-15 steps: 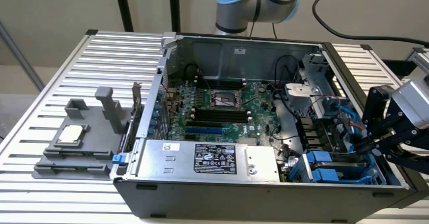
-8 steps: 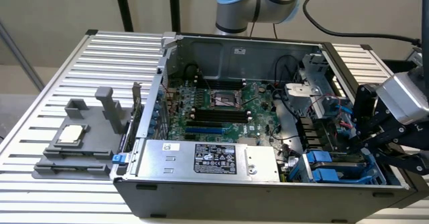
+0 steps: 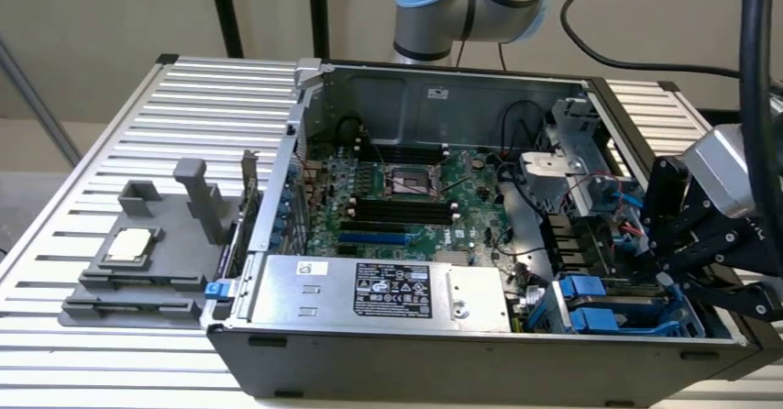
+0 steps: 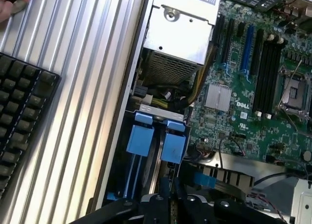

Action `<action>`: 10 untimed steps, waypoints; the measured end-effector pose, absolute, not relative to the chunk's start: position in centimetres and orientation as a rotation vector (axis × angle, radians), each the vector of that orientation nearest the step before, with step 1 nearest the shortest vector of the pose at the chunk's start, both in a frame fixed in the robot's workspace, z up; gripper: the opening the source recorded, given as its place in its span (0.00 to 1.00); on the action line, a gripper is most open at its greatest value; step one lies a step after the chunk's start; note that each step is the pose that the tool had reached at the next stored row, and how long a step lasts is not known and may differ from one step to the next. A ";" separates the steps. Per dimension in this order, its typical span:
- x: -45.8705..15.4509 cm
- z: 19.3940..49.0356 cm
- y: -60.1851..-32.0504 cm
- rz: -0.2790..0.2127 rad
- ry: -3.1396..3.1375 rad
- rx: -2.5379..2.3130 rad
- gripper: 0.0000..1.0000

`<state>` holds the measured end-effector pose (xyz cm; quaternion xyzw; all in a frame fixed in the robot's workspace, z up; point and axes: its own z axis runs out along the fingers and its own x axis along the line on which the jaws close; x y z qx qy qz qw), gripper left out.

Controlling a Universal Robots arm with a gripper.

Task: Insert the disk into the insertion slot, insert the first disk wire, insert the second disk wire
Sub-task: 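Insert the first disk wire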

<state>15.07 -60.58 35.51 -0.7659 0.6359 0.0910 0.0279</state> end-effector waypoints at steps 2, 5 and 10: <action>15.1 35.5 -60.6 0.278 1.997 -2.333 0.16; 15.1 35.5 -60.6 0.275 2.050 -2.283 0.16; 15.1 35.3 -60.6 0.269 2.133 -2.198 0.16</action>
